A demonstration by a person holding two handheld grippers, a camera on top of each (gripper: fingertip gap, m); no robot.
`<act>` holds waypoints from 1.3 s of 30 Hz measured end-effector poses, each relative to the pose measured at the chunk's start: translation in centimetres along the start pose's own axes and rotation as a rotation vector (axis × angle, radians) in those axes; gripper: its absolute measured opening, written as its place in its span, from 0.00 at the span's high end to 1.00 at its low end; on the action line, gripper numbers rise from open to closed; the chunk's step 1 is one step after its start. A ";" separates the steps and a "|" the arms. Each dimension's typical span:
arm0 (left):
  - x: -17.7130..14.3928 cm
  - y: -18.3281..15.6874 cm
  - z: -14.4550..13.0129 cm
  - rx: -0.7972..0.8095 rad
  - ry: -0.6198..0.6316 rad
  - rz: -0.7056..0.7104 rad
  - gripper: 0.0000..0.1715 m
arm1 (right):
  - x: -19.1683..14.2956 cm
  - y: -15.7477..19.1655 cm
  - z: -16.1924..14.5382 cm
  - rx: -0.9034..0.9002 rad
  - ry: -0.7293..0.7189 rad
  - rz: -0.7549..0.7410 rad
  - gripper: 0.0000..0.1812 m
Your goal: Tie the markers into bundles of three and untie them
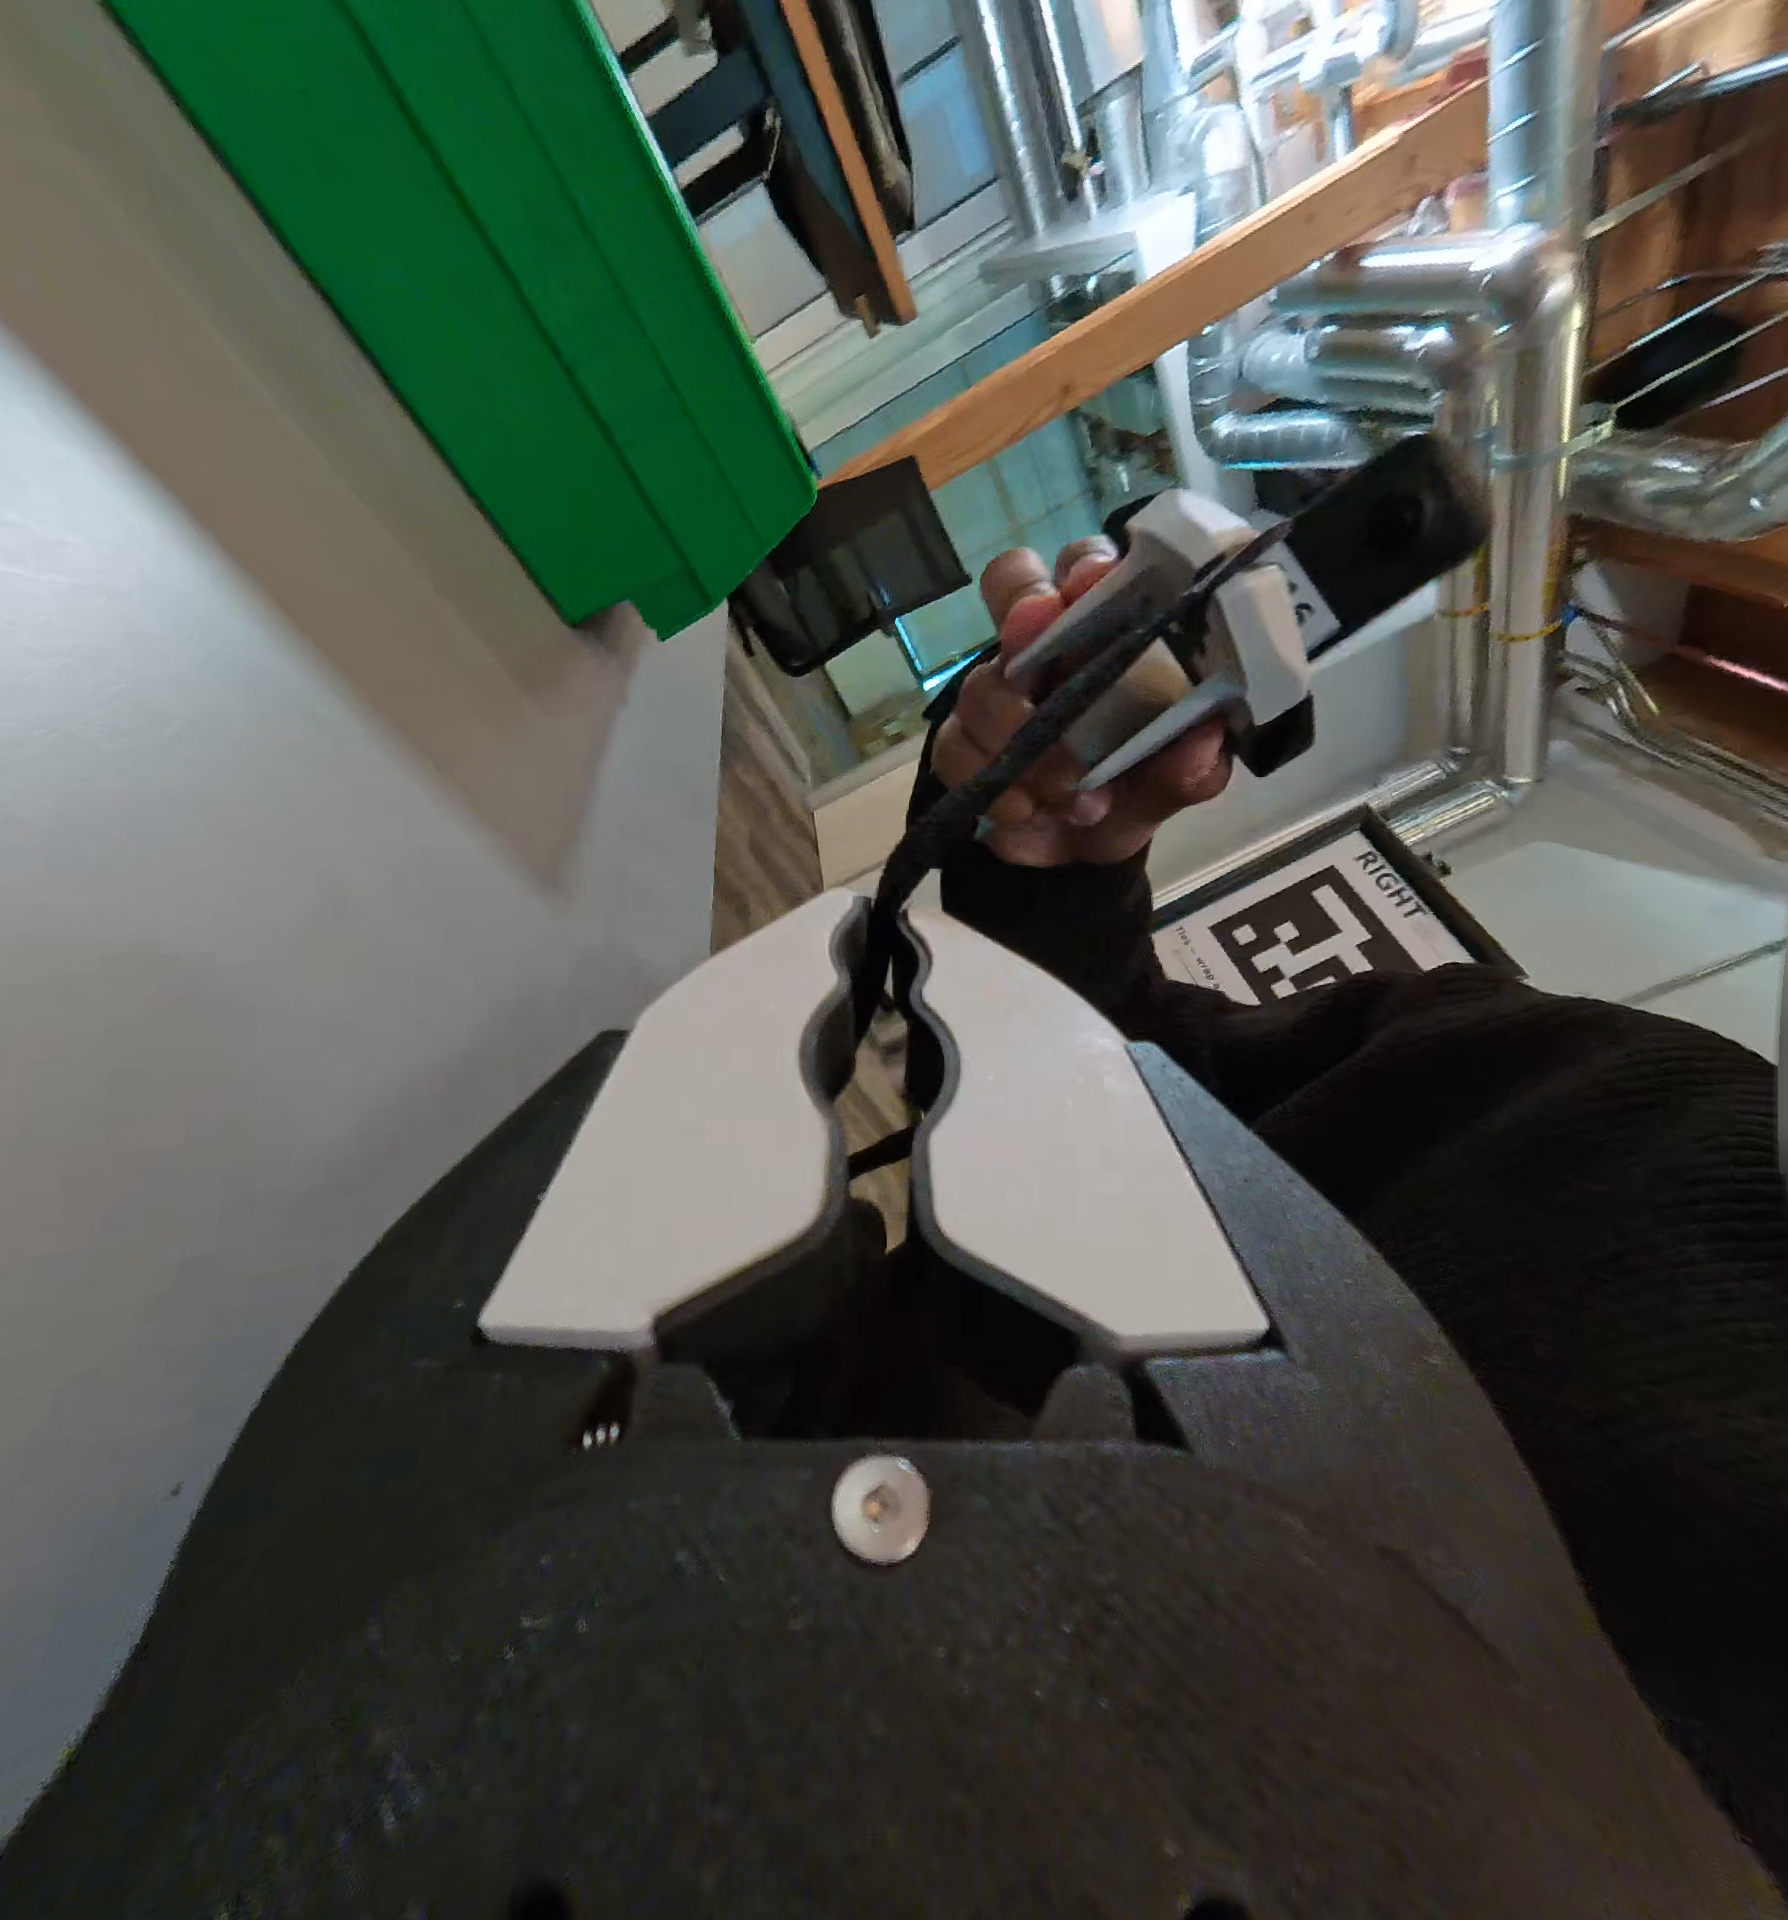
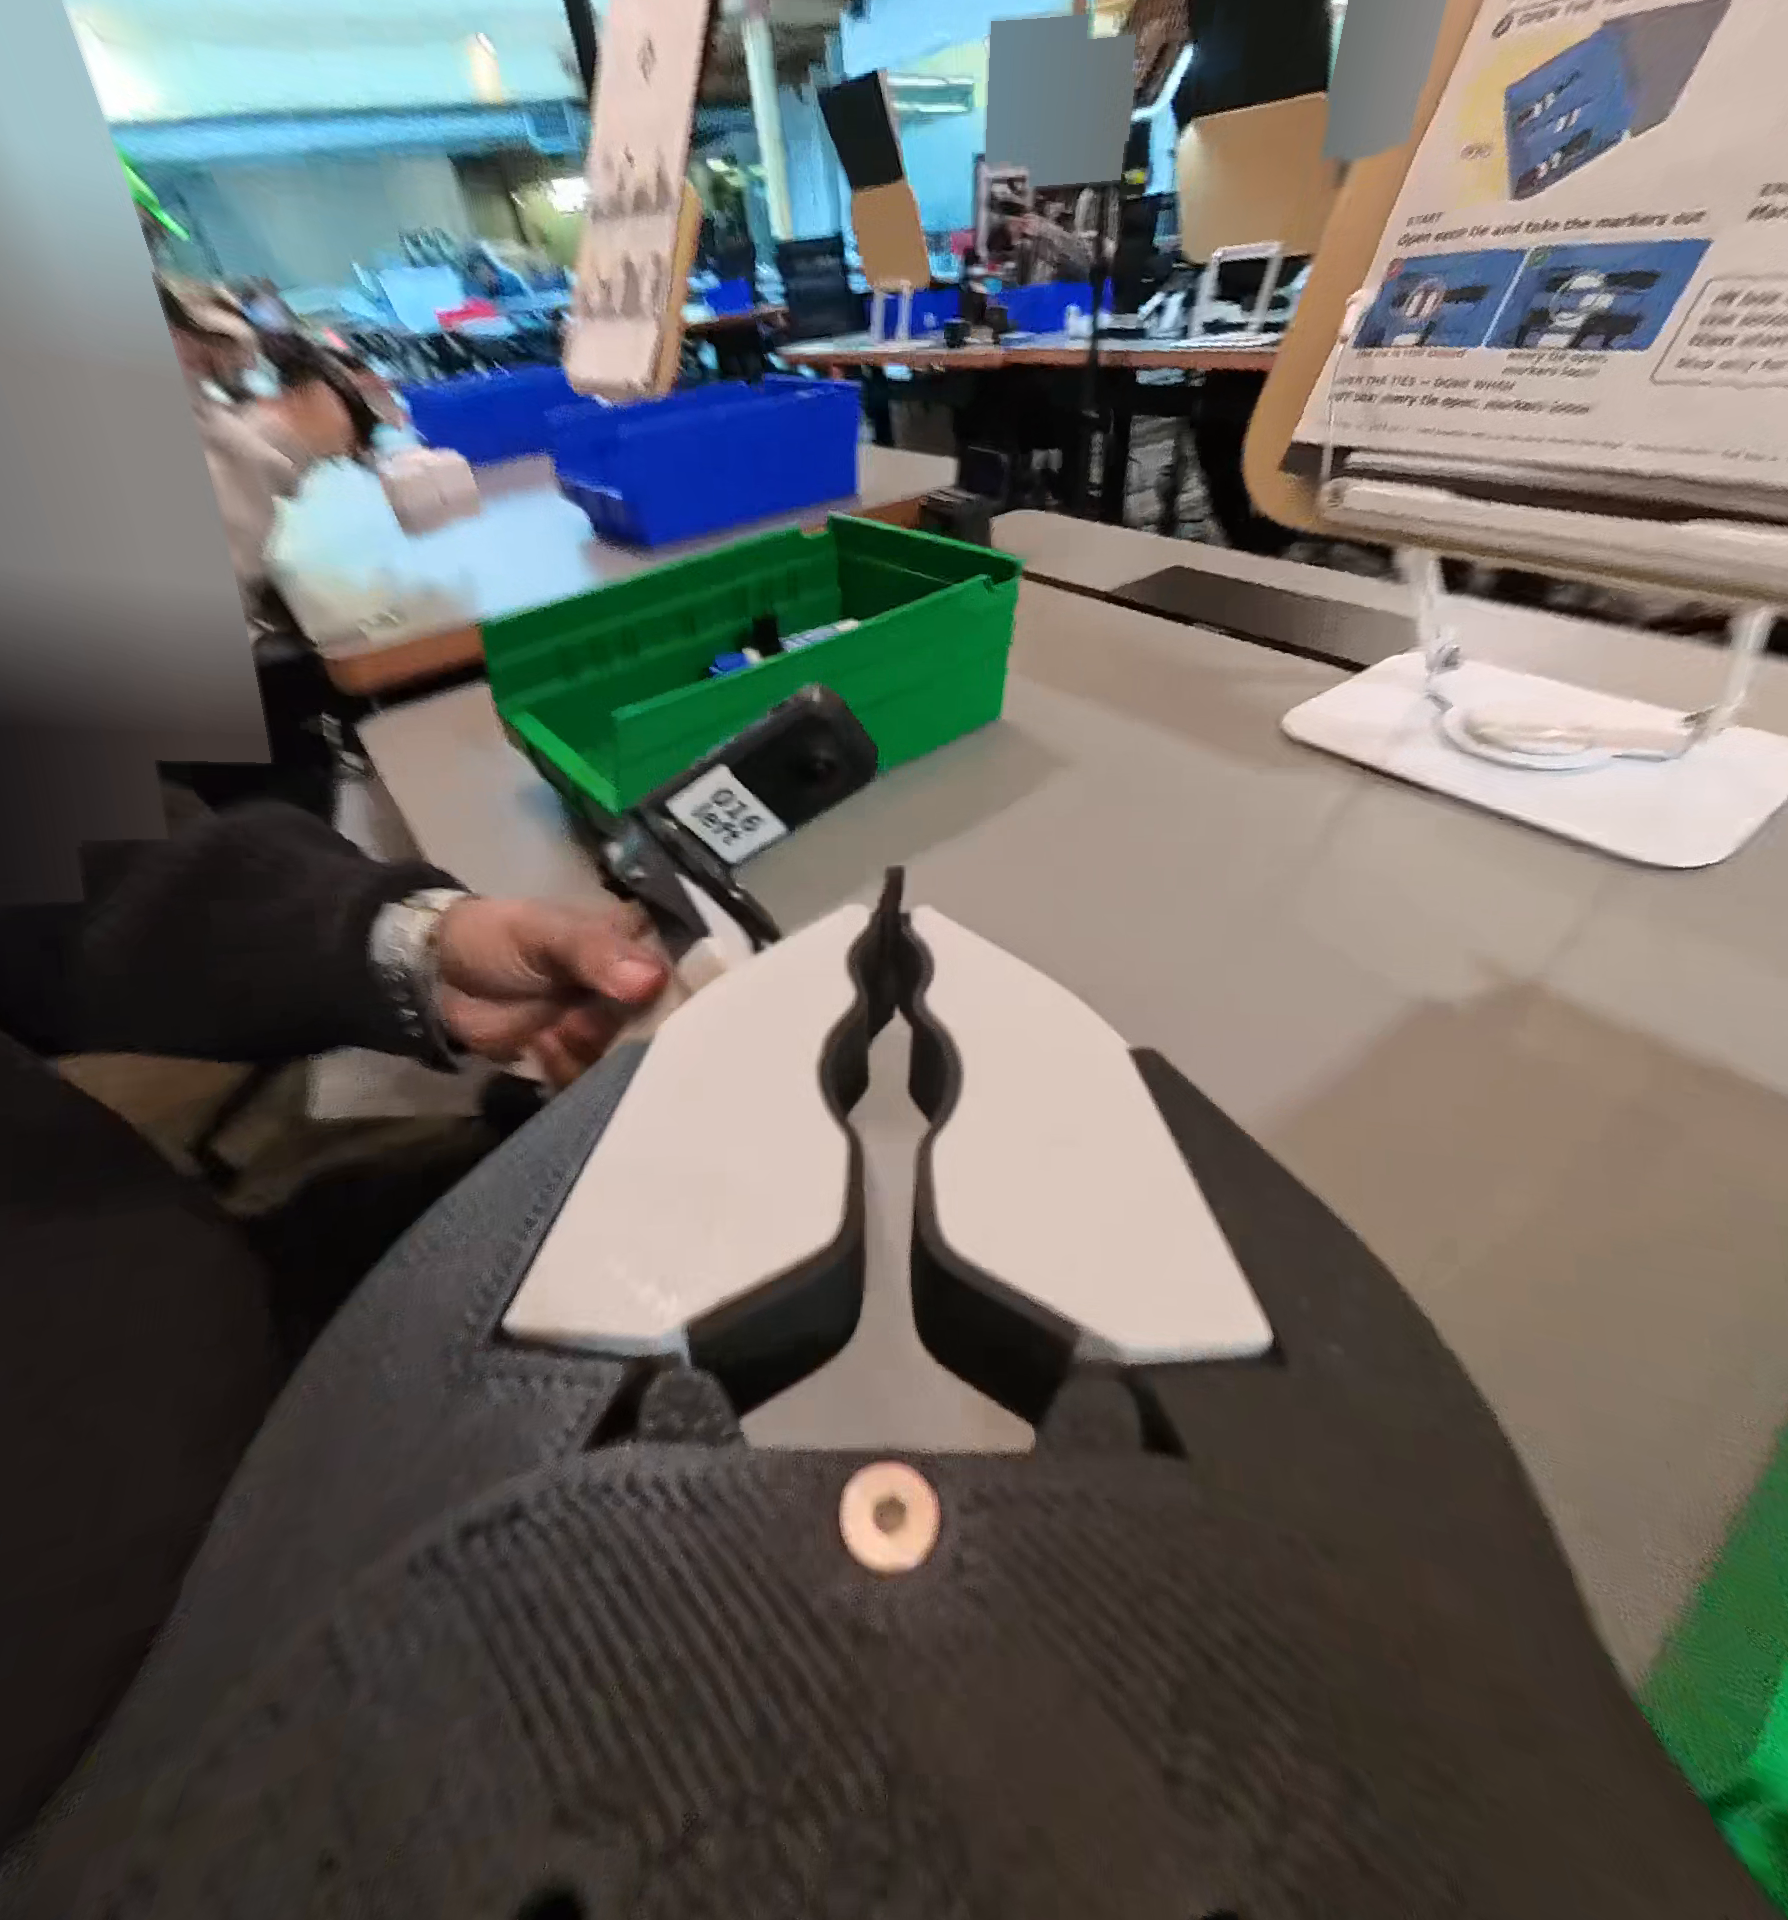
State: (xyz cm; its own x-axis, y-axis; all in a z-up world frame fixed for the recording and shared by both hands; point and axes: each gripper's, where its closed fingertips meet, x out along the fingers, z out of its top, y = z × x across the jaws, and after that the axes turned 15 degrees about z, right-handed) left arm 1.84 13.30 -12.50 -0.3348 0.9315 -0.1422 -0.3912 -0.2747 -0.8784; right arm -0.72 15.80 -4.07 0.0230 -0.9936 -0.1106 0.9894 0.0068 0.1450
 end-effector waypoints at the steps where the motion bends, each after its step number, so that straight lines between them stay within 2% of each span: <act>1: -0.2 -0.3 0.3 -0.001 -0.017 -0.016 0.99 | -0.2 0.0 0.1 0.044 -0.017 0.029 0.99; 6: -0.8 -1.6 0.9 0.054 -0.043 -0.056 0.98 | -1.0 -0.2 1.0 0.150 -0.079 0.086 0.99; 9: -0.7 -0.8 0.9 0.026 -0.044 -0.023 0.97 | -2.5 -1.4 2.1 0.122 -0.100 0.020 0.99; 10: -0.5 0.1 0.7 0.006 -0.026 0.012 1.00 | -3.5 -2.1 3.0 0.115 -0.131 -0.014 0.99; 13: -0.1 1.6 0.1 -0.016 0.000 0.072 1.00 | -7.8 -5.7 6.4 0.132 -0.257 -0.176 0.99; 18: 0.5 0.6 -0.5 -0.005 0.030 0.031 0.99 | -15.7 -14.4 8.3 0.102 -0.237 -0.552 0.99; 20: 0.7 0.5 -0.9 0.021 0.051 0.044 0.98 | -17.3 -17.7 7.2 0.121 -0.123 -0.643 0.99; 24: 1.0 0.5 -1.4 0.075 0.069 0.077 0.97 | -17.6 -23.3 2.8 0.242 0.060 -0.730 0.96; 26: 1.0 0.5 -1.6 0.089 0.079 0.084 0.95 | -18.5 -26.0 -0.9 0.361 0.152 -0.805 0.76; 28: 1.0 0.4 -1.7 0.097 0.084 0.080 0.94 | -20.1 -27.6 -3.2 0.416 0.180 -0.898 0.70; 31: 0.8 0.2 -1.8 0.122 0.097 0.077 0.93 | -22.0 -27.5 -2.8 0.375 0.170 -0.962 0.71; 35: 0.8 0.6 -2.0 0.147 0.116 0.086 0.91 | -23.5 -25.2 1.9 0.227 0.075 -1.001 0.73; 39: 0.9 0.2 -2.1 0.143 0.118 0.065 0.88 | -22.6 -22.1 6.4 0.098 -0.021 -0.958 0.69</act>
State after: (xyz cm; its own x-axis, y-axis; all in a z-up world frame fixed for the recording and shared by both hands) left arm 3.22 14.54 -13.75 -0.2642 0.9297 -0.2566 -0.4922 -0.3588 -0.7931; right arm -24.01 37.37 1.57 -0.7921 -0.5741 -0.2072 0.5704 -0.8171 0.0837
